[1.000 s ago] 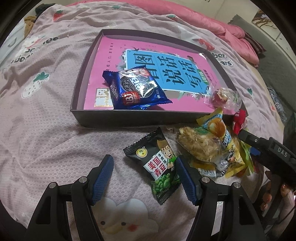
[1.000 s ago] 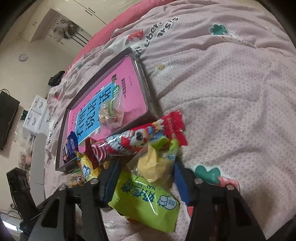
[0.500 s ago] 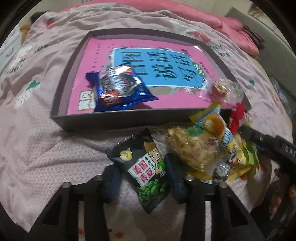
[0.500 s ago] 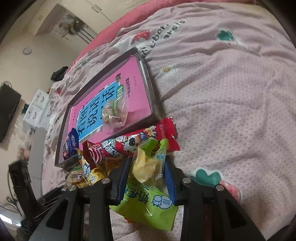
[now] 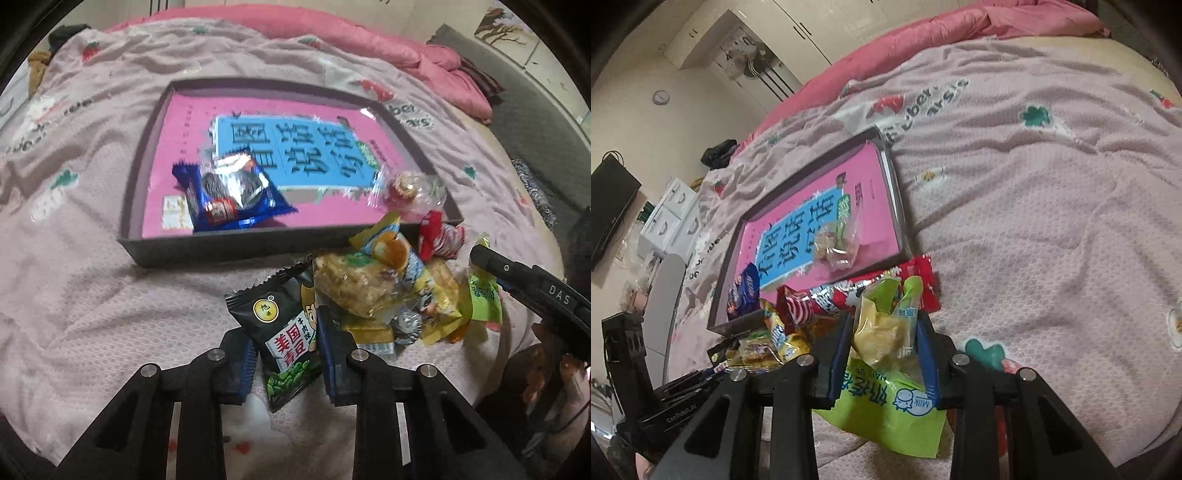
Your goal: Organize snacks
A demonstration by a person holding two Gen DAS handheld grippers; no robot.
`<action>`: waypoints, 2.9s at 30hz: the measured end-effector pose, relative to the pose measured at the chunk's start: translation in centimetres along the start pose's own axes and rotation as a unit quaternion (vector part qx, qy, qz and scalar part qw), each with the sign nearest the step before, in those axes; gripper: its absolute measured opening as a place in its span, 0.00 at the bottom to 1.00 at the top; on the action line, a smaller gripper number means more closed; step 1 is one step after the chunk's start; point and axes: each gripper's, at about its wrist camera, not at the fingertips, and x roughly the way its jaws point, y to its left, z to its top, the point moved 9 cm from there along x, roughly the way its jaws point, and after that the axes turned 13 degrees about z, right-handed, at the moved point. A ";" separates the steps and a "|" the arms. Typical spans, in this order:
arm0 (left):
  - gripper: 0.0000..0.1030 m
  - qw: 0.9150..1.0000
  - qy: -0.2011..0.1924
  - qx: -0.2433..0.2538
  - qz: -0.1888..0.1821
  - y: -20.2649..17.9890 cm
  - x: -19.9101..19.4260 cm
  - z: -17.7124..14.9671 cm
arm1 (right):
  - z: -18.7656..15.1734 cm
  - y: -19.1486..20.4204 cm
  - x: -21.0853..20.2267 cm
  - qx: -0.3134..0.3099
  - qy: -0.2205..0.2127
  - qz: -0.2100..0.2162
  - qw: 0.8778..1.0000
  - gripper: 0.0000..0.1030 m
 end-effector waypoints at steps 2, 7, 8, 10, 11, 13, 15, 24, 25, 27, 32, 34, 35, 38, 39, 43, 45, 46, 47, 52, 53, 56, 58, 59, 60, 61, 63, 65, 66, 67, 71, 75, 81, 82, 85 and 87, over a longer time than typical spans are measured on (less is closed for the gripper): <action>0.28 1.000 -0.007 -0.002 -0.005 0.1 -0.7 0.3 | 0.4 0.6 -0.5 -0.011 -0.012 0.004 1.000 0.33; 0.26 1.000 -0.023 -0.010 -0.011 0.8 -2.3 0.7 | 1.4 2.4 -1.1 -0.046 -0.032 0.013 0.998 0.33; 0.26 1.000 -0.025 -0.011 -0.013 0.8 -2.5 0.8 | 1.5 2.7 -1.2 -0.052 -0.034 0.014 0.998 0.33; 0.26 0.999 -0.030 -0.013 -0.016 0.9 -2.9 1.1 | 1.7 3.4 -1.2 -0.069 -0.039 0.014 0.997 0.33; 0.25 0.999 -0.032 -0.013 -0.017 0.9 -3.1 1.2 | 1.8 3.7 -1.3 -0.075 -0.041 0.014 0.996 0.33; 0.25 0.999 -0.036 -0.016 -0.020 0.9 -3.4 1.3 | 2.1 4.3 -1.4 -0.090 -0.046 0.016 0.995 0.33; 0.25 0.999 -0.043 -0.016 -0.022 0.8 -3.8 1.6 | 2.3 4.9 -1.6 -0.103 -0.052 0.018 0.993 0.33; 0.25 0.997 -0.077 -0.015 -0.023 0.7 -5.6 3.6 | 3.3 6.3 -1.6 -0.127 -0.066 0.033 0.989 0.33; 0.25 0.996 -0.079 -0.014 -0.023 0.7 -5.7 3.8 | 3.4 6.4 -1.6 -0.129 -0.067 0.035 0.989 0.33; 0.25 0.996 -0.084 -0.015 -0.022 0.6 -5.9 4.3 | 3.6 6.7 -1.6 -0.135 -0.068 0.036 0.988 0.33; 0.25 0.995 -0.096 -0.010 -0.017 0.2 -6.1 5.5 | 4.3 7.4 -1.6 -0.147 -0.076 0.041 0.985 0.33; 0.25 0.995 -0.099 -0.010 -0.018 0.1 -6.2 5.8 | 4.8 7.4 -1.7 -0.148 -0.080 0.042 0.985 0.33; 0.25 0.995 -0.099 -0.012 -0.019 0.1 -6.1 6.0 | 5.0 7.4 -1.7 -0.146 -0.081 0.044 0.985 0.33; 0.25 0.994 -0.103 -0.013 -0.022 -0.2 -6.0 6.7 | 5.5 7.2 -1.8 -0.142 -0.086 0.044 0.985 0.33; 0.25 0.994 -0.104 -0.012 -0.021 -0.3 -6.0 6.9 | 5.7 7.1 -1.8 -0.141 -0.088 0.044 0.985 0.33; 0.25 0.994 -0.099 -0.020 -0.034 -0.7 -5.5 7.7 | 6.4 6.7 -1.9 -0.138 -0.095 0.041 0.985 0.33; 0.25 0.994 -0.098 -0.020 -0.036 -1.0 -5.2 8.0 | 6.7 6.5 -1.9 -0.138 -0.097 0.039 0.985 0.33; 0.25 0.994 -0.099 -0.020 -0.036 -1.0 -5.1 8.2 | 6.9 6.4 -1.9 -0.137 -0.098 0.037 0.985 0.33; 0.25 0.994 -0.099 -0.019 -0.035 -1.2 -5.0 8.3 | 7.1 6.3 -1.8 -0.138 -0.099 0.035 0.985 0.33; 0.25 0.994 -0.101 -0.017 -0.035 -1.6 -4.2 9.1 | 8.2 5.7 -1.3 -0.146 -0.106 0.014 0.984 0.33; 0.25 0.994 -0.103 -0.018 -0.037 -1.7 -4.1 9.3 | 8.4 5.4 -1.2 -0.147 -0.107 0.009 0.983 0.33; 0.25 0.994 -0.108 -0.010 -0.033 -1.9 -3.6 9.6 | 9.0 4.8 -1.0 -0.147 -0.111 -0.006 0.983 0.33; 0.25 0.994 -0.108 -0.008 -0.035 -2.0 -3.2 9.8 | 9.3 4.3 -0.9 -0.145 -0.112 -0.016 0.983 0.33; 0.25 0.994 -0.106 -0.006 -0.035 -2.1 -3.0 9.8 | 9.4 4.1 -0.8 -0.147 -0.112 -0.020 0.983 0.33; 0.25 0.994 -0.105 -0.005 -0.034 -2.2 -2.8 9.9 | 9.6 3.9 -0.7 -0.149 -0.112 -0.024 0.982 0.33; 0.25 0.994 -0.103 -0.004 -0.034 -2.2 -2.5 9.9 | 9.7 3.9 -0.4 -0.151 -0.110 -0.026 0.982 0.33; 0.25 0.995 -0.099 -0.003 -0.034 -2.4 -2.1 10.0 | 9.8 3.8 0.0 -0.156 -0.106 -0.032 0.981 0.33; 0.25 0.995 -0.094 0.000 -0.034 -2.6 -1.6 10.0 | 9.9 3.6 0.4 -0.162 -0.102 -0.038 0.981 0.33; 0.25 0.995 -0.092 0.000 -0.034 -2.7 -1.4 10.0 | 9.9 3.5 0.7 -0.163 -0.099 -0.040 0.981 0.33; 0.25 0.995 -0.090 0.001 -0.035 -2.8 -1.1 10.1 | 9.9 3.4 0.9 -0.163 -0.096 -0.039 0.981 0.33; 0.25 0.996 -0.083 0.004 -0.036 -3.0 -0.1 10.1 | 9.6 3.1 1.8 -0.152 -0.084 -0.029 0.984 0.33; 0.25 0.996 -0.077 0.004 -0.037 -3.0 0.7 9.9 | 9.2 2.6 2.8 -0.137 -0.069 -0.019 0.988 0.33; 0.25 0.997 -0.067 0.008 -0.038 -3.1 1.5 9.5 | 8.5 2.1 4.3 -0.127 -0.048 -0.017 0.991 0.34; 0.25 0.997 -0.066 0.009 -0.038 -3.1 1.7 9.4 | 8.4 2.1 4.5 -0.128 -0.045 -0.018 0.991 0.34; 0.25 0.997 -0.062 0.010 -0.039 -3.1 1.9 9.2 | 8.1 2.2 5.2 -0.125 -0.036 -0.010 0.991 0.33; 0.25 0.997 -0.062 0.010 -0.040 -3.2 2.0 9.2 | 7.9 2.3 5.7 -0.125 -0.030 -0.007 0.992 0.34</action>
